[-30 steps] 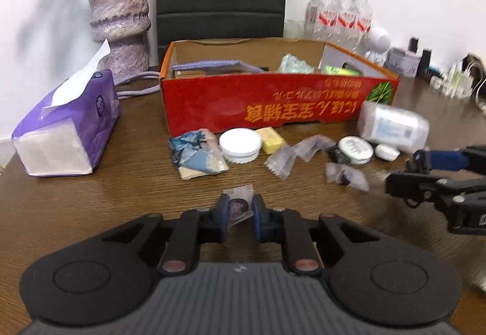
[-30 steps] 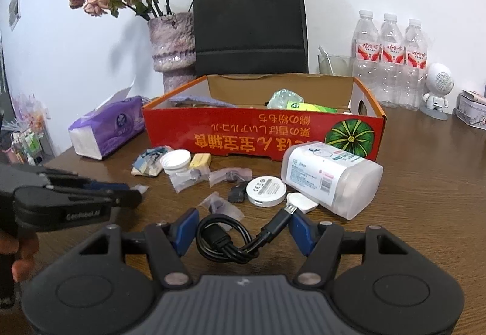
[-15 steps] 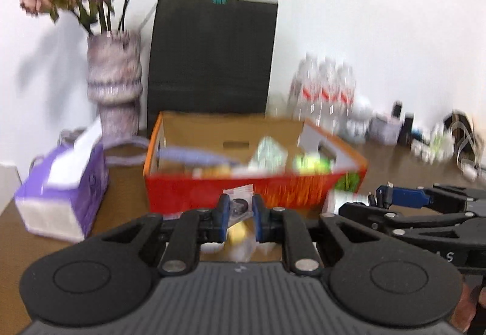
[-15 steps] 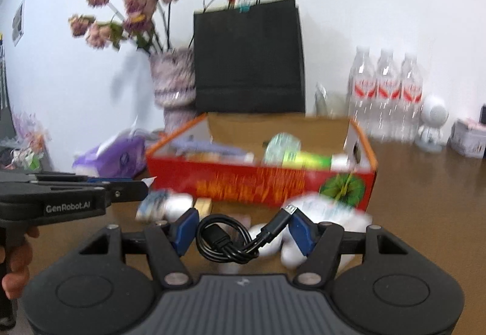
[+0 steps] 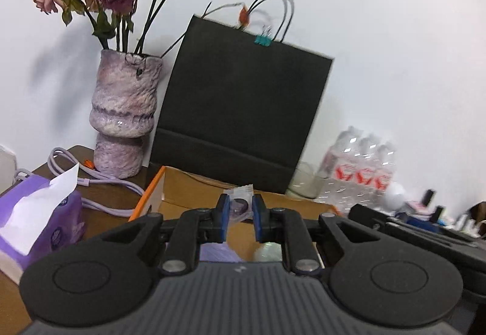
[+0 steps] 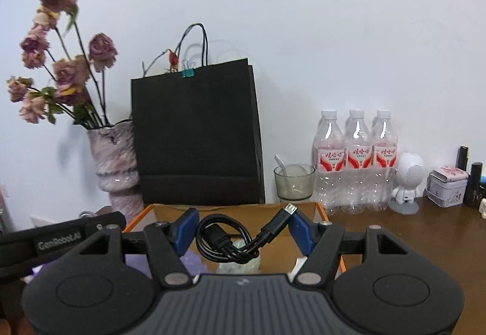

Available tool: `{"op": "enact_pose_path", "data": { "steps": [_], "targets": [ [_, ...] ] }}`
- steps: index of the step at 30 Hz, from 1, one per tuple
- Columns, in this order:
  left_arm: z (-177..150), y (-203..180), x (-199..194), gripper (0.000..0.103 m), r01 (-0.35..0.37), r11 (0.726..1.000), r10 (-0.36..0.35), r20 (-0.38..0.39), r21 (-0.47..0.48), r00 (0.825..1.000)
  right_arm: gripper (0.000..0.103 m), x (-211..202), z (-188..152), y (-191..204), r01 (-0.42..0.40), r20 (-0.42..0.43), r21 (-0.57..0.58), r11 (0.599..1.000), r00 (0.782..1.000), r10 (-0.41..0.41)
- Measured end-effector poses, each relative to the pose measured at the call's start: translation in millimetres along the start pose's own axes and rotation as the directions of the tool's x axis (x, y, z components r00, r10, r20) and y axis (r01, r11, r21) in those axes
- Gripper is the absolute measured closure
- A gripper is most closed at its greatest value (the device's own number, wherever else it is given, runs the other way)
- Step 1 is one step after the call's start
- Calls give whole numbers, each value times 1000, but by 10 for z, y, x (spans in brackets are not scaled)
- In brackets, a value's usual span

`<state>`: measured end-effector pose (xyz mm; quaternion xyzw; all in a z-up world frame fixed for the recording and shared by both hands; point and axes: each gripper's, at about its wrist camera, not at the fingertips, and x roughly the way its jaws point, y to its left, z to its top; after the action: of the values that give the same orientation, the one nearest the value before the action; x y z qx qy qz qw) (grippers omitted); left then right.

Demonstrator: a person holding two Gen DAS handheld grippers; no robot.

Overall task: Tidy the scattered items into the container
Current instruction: 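Carry cable and packet into the cardboard box and open both tools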

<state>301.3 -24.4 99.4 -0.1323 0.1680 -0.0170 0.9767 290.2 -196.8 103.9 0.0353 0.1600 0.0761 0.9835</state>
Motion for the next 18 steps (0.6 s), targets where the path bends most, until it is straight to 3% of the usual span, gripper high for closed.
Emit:
{"op": "enact_pose_path", "data": {
  "steps": [7, 16, 18],
  "targets": [
    [-74, -69, 458, 87, -39, 999, 40, -52, 30, 998, 39, 452, 0, -77, 18, -56, -22, 1000, 998, -19],
    [-137, -70, 554, 86, -55, 997, 59, -83, 56, 995, 39, 611, -114, -104, 10, -120, -22, 1000, 993, -13],
    [-143, -86, 556, 74, -76, 994, 82, -89, 74, 993, 34, 623, -125, -84, 7, -134, -35, 999, 991, -11]
  ]
}}
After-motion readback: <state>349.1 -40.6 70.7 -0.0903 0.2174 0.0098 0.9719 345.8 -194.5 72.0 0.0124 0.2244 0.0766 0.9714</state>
